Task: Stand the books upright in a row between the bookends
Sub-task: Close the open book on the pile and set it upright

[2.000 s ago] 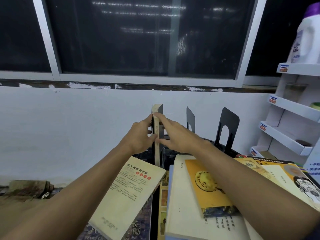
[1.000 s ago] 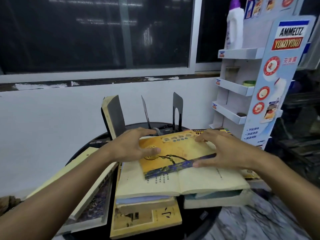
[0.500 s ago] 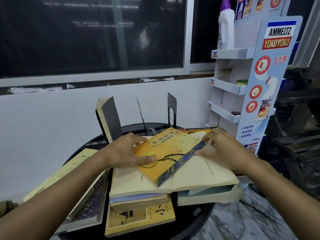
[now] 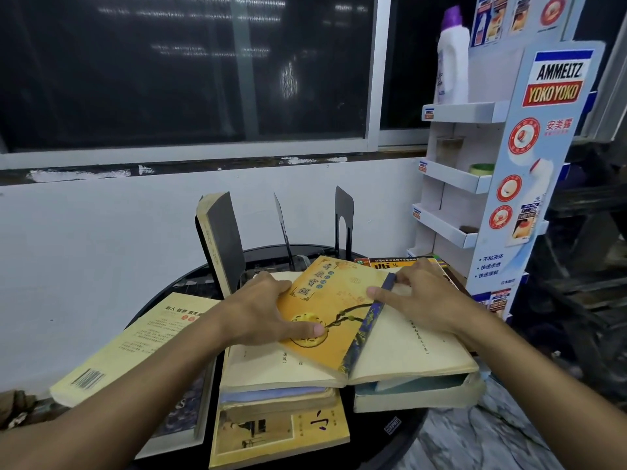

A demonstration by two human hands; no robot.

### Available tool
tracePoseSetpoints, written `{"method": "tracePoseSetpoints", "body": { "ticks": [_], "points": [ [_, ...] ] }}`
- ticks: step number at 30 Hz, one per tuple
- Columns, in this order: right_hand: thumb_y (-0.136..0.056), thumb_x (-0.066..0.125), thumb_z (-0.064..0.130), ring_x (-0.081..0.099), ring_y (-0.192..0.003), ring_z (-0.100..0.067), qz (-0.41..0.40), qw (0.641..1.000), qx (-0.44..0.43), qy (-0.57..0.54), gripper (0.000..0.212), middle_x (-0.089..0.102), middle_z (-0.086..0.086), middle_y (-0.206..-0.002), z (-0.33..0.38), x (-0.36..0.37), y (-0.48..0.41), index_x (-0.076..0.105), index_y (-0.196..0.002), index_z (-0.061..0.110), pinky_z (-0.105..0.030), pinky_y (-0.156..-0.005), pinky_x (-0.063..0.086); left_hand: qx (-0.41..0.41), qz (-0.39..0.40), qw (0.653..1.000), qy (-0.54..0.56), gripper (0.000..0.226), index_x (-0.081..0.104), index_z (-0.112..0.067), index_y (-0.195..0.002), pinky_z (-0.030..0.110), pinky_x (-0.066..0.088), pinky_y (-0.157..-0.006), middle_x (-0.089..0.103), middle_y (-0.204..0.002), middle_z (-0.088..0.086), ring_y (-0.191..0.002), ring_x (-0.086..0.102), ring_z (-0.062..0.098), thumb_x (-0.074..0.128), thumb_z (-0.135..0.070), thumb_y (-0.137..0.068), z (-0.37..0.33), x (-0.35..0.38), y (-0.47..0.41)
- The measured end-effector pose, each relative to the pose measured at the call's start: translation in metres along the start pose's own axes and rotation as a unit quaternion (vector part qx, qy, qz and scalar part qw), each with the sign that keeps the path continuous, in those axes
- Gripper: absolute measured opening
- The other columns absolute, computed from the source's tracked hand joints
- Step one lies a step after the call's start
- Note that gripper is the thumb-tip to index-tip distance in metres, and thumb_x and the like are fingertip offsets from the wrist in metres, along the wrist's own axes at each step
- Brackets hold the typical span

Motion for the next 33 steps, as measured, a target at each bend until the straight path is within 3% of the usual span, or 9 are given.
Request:
{"method": "tracePoseSetpoints", "body": {
  "ticks": [4, 7, 11, 15, 18, 22, 25, 28, 33],
  "points": [
    [-0.074, 0.063, 0.078, 0.043, -0.108, -0.014, 0.014, 0.999, 0.035, -0.012, 0.058, 0.046, 0.001, -0.120, 0.005, -0.001, -0.003, 0.060, -0.099, 0.026, -0.031, -0.083, 0.037, 0.009, -0.012, 0.998, 0.062, 0.102, 0.063, -0.028, -0.121, 0.040, 0.055, -0.091, 0.063, -0.114, -0.004, -0.108, 0.059, 0.014, 0.064, -0.095, -0.044, 0.004, 0.002, -0.002],
    [-0.070, 0.072, 0.074, 0.060, -0.099, -0.016, -0.004, 0.997, 0.057, -0.060, 0.066, 0.064, 0.002, -0.109, 0.012, -0.004, -0.005, 0.056, -0.107, 0.021, -0.036, -0.082, 0.051, 0.019, -0.019, 0.994, 0.101, 0.087, 0.065, -0.025, -0.116, 0.039, 0.057, -0.089, 0.072, -0.104, -0.004, -0.103, 0.067, 0.015, 0.075, -0.082, -0.051, 0.002, 0.002, 0.002],
    [-0.077, 0.087, 0.032, 0.074, -0.074, -0.020, -0.015, 0.962, 0.066, -0.264, 0.060, 0.073, -0.001, -0.075, 0.030, -0.004, -0.005, 0.048, -0.115, 0.009, -0.032, -0.063, 0.060, 0.024, -0.041, 0.992, 0.121, 0.074, 0.063, -0.025, -0.116, 0.033, 0.058, -0.085, 0.073, -0.102, -0.006, -0.099, 0.067, 0.011, 0.082, -0.068, -0.059, 0.002, 0.002, 0.003],
    [-0.078, 0.085, 0.011, 0.072, -0.075, -0.022, -0.068, 0.928, 0.052, -0.362, 0.063, 0.062, -0.002, -0.078, 0.052, -0.009, -0.007, 0.046, -0.126, 0.003, -0.027, -0.056, 0.059, 0.032, -0.044, 0.987, 0.152, 0.074, 0.062, -0.030, -0.117, 0.034, 0.061, -0.080, 0.074, -0.099, -0.010, -0.091, 0.069, 0.005, 0.084, -0.068, -0.058, 0.010, 0.003, 0.001],
    [-0.081, 0.082, 0.008, 0.074, -0.076, -0.024, -0.083, 0.930, 0.030, -0.356, 0.051, 0.062, 0.000, -0.073, 0.068, -0.017, -0.011, 0.050, -0.121, 0.003, -0.035, -0.064, 0.063, 0.041, -0.067, 0.981, 0.175, 0.073, 0.062, -0.031, -0.121, 0.026, 0.061, -0.075, 0.074, -0.098, -0.011, -0.087, 0.071, 0.002, 0.086, -0.062, -0.060, 0.013, -0.002, 0.003],
    [-0.086, 0.078, 0.010, 0.072, -0.069, -0.016, -0.093, 0.941, -0.012, -0.326, 0.038, 0.064, -0.002, -0.080, 0.099, -0.036, -0.013, 0.051, -0.113, 0.008, -0.027, -0.053, 0.059, 0.058, -0.073, 0.974, 0.206, 0.071, 0.058, -0.035, -0.125, 0.026, 0.062, -0.074, 0.074, -0.103, -0.013, -0.086, 0.072, 0.000, 0.086, -0.060, -0.064, 0.019, -0.012, 0.002],
    [-0.086, 0.079, 0.020, 0.073, -0.072, -0.016, -0.137, 0.956, -0.056, -0.252, 0.038, 0.068, -0.001, -0.085, 0.125, -0.048, -0.016, 0.051, -0.112, 0.014, -0.033, -0.058, 0.062, 0.085, -0.094, 0.962, 0.242, 0.068, 0.054, -0.037, -0.129, 0.022, 0.061, -0.075, 0.070, -0.108, -0.017, -0.091, 0.069, -0.005, 0.085, -0.054, -0.070, 0.023, -0.025, 0.004],
    [-0.087, 0.077, 0.022, 0.071, -0.073, -0.013, -0.167, 0.954, -0.100, -0.228, 0.038, 0.069, 0.003, -0.082, 0.152, -0.055, -0.022, 0.050, -0.114, 0.017, -0.039, -0.065, 0.063, 0.071, -0.129, 0.959, 0.242, 0.062, 0.044, -0.056, -0.122, 0.013, 0.055, -0.067, 0.054, -0.108, -0.026, -0.090, 0.063, -0.012, 0.083, -0.049, -0.074, 0.032, -0.044, 0.004],
    [-0.089, 0.075, 0.024, 0.068, -0.078, -0.008, -0.202, 0.947, -0.159, -0.193, 0.036, 0.068, 0.005, -0.083, 0.193, -0.056, -0.035, 0.046, -0.108, 0.021, -0.031, -0.062, 0.057, 0.032, -0.175, 0.972, 0.151, 0.107, 0.029, -0.036, -0.156, 0.032, 0.053, -0.095, 0.048, -0.141, -0.007, -0.121, 0.054, 0.011, 0.077, -0.069, -0.065, 0.064, -0.073, -0.006]
  ]
}}
Point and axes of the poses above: each hand's wrist, its own y-axis away from the middle knuckle, its own x-axis out of the palm, z = x × y, the point moved 3 cm from there along -y, towards the middle knuckle
